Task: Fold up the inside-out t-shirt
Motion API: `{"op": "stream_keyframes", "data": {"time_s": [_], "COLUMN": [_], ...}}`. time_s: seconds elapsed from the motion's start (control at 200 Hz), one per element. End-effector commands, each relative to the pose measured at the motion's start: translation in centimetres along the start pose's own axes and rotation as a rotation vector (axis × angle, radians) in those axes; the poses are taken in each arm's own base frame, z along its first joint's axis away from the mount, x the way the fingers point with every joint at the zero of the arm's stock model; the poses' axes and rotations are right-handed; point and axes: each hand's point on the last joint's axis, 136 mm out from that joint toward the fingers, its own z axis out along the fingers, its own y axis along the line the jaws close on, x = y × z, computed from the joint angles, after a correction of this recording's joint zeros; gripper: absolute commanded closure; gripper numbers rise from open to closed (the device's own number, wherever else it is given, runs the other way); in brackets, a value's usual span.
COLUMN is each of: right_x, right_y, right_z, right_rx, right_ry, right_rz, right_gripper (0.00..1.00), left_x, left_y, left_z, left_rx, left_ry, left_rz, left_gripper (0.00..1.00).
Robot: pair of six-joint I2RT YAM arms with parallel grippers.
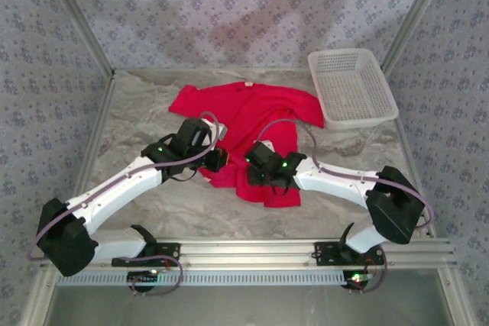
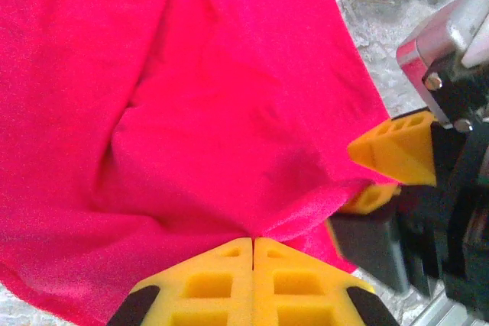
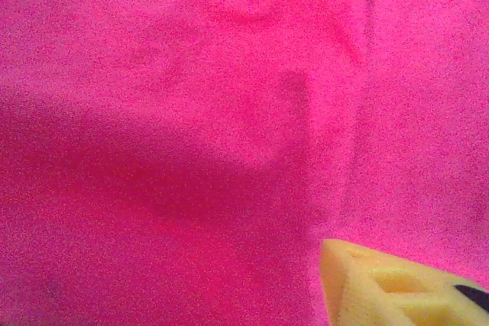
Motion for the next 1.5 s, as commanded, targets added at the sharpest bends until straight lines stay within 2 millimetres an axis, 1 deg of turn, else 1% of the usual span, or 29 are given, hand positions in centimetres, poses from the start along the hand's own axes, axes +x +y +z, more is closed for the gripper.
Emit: {"op": "stream_keyframes", "data": {"time_s": [0.0, 0.045, 0.07, 0.25, 0.3, 0.32, 0.365, 0.43, 0.445, 0.51, 0.59, 0.665, 0.7, 0.75, 0.805, 0.844, 0.924, 0.959, 0.974, 1.039, 1.084, 1.174, 1.259, 1.329, 1.364, 1.404, 1.424, 1.464, 1.494], "right_x": [0.1, 0.1, 0.2, 0.5, 0.7, 0.7, 0.9, 0.9, 0.8, 0.3, -1.6, -3.4, -3.9, -4.6, -4.8, -4.8, -4.7, -4.7, -4.6, -4.6, -4.6, -4.6, -4.6, -4.6, -4.6, -4.7, -4.7, -4.7, -4.8], "right_y": [-3.8, -4.1, -3.9, -0.3, 0.3, 0.4, 0.5, 0.1, 0.0, -1.0, -1.9, -2.1, -1.9, -1.5, -1.0, -0.7, -0.3, -0.2, -0.2, -0.3, -0.3, -0.5, -0.7, -0.8, -1.0, -1.2, -1.3, -1.7, -1.9], "right_z": [-0.2, -0.1, -0.1, 0.4, 0.7, 0.9, 1.2, 1.5, 1.4, 0.5, -2.1, -4.7, -5.6, -6.6, -7.2, -7.4, -7.7, -7.6, -7.7, -7.9, -8.0, -8.5, -8.9, -9.1, -9.3, -9.6, -9.7, -10.1, -10.5], "right_rx": [0.141, 0.137, 0.122, -0.033, -0.052, -0.057, -0.056, -0.036, -0.029, 0.017, 0.044, 0.010, -0.025, -0.078, -0.123, -0.146, -0.171, -0.174, -0.176, -0.179, -0.185, -0.193, -0.196, -0.200, -0.199, -0.198, -0.198, -0.194, -0.191], "right_ry": [-0.040, -0.043, -0.043, -0.045, -0.043, -0.040, -0.033, -0.022, -0.018, -0.016, -0.053, -0.107, -0.128, -0.154, -0.158, -0.155, -0.148, -0.145, -0.145, -0.149, -0.155, -0.166, -0.170, -0.175, -0.180, -0.188, -0.194, -0.205, -0.219], "right_rz": [0.046, 0.057, 0.058, 0.031, 0.029, 0.029, 0.028, 0.026, 0.024, 0.012, -0.004, -0.029, -0.021, -0.011, -0.005, -0.002, -0.002, 0.001, 0.001, 0.011, 0.019, 0.031, 0.042, 0.050, 0.056, 0.062, 0.064, 0.069, 0.074], "right_gripper": [0.56, 0.57, 0.57, 0.55, 0.55, 0.58, 0.71, 0.95, 1.00, 1.00, 1.00, 1.00, 1.00, 1.00, 1.00, 1.00, 1.00, 1.00, 1.00, 1.00, 1.00, 1.00, 1.00, 1.00, 1.00, 1.00, 1.00, 1.00, 1.00], "left_x": [-1.3, -1.3, -1.3, -1.2, -1.1, -1.1, -1.0, -1.0, -1.0, -0.9, -0.6, -0.4, -0.3, -0.4, -0.3, -0.2, 0.4, 0.6, 0.7, 1.0, 1.1, 0.9, 0.8, 0.7, 0.7, 0.7, 0.7, 0.8, 0.9], "left_y": [-0.9, -1.0, -0.9, -0.9, -0.8, -0.8, -0.8, -0.6, -0.6, -0.2, 0.1, 0.1, -0.1, -0.7, -1.9, -2.8, -5.0, -5.5, -5.6, -6.3, -6.4, -5.8, -5.9, -6.0, -5.6, -5.1, -4.7, -4.1, -3.5], "left_z": [-1.9, -2.0, -2.1, -1.8, -1.6, -1.6, -1.5, -1.6, -1.6, -1.8, -1.9, -1.9, -1.9, -1.8, -1.6, -1.4, -0.8, -0.3, -0.1, 0.8, 1.5, 3.2, 4.7, 5.8, 6.6, 7.4, 7.8, 8.5, 8.8], "left_rx": [0.042, 0.046, 0.047, 0.050, 0.050, 0.049, 0.049, 0.045, 0.045, 0.029, 0.016, 0.020, 0.033, 0.051, 0.083, 0.101, 0.150, 0.157, 0.158, 0.170, 0.166, 0.124, 0.115, 0.108, 0.091, 0.062, 0.046, 0.015, -0.010], "left_ry": [-0.043, -0.045, -0.046, -0.036, -0.033, -0.031, -0.030, -0.029, -0.030, -0.032, -0.033, -0.043, -0.055, -0.084, -0.123, -0.156, -0.197, -0.208, -0.208, -0.209, -0.209, -0.209, -0.205, -0.208, -0.207, -0.204, -0.198, -0.185, -0.176], "left_rz": [-0.010, -0.014, -0.016, -0.019, -0.022, -0.023, -0.023, -0.024, -0.022, -0.009, 0.047, 0.104, 0.134, 0.187, 0.272, 0.338, 0.458, 0.494, 0.504, 0.534, 0.544, 0.540, 0.534, 0.527, 0.521, 0.512, 0.510, 0.507, 0.502], "left_gripper": [1.00, 1.00, 1.00, 1.00, 1.00, 1.00, 1.00, 1.00, 1.00, 1.00, 1.00, 0.77, 0.63, 0.53, 0.39, 0.35, 0.20, 0.17, 0.14, 0.09, 0.09, 0.08, 0.03, 0.03, 0.04, 0.08, 0.12, 0.23, 0.33]}}
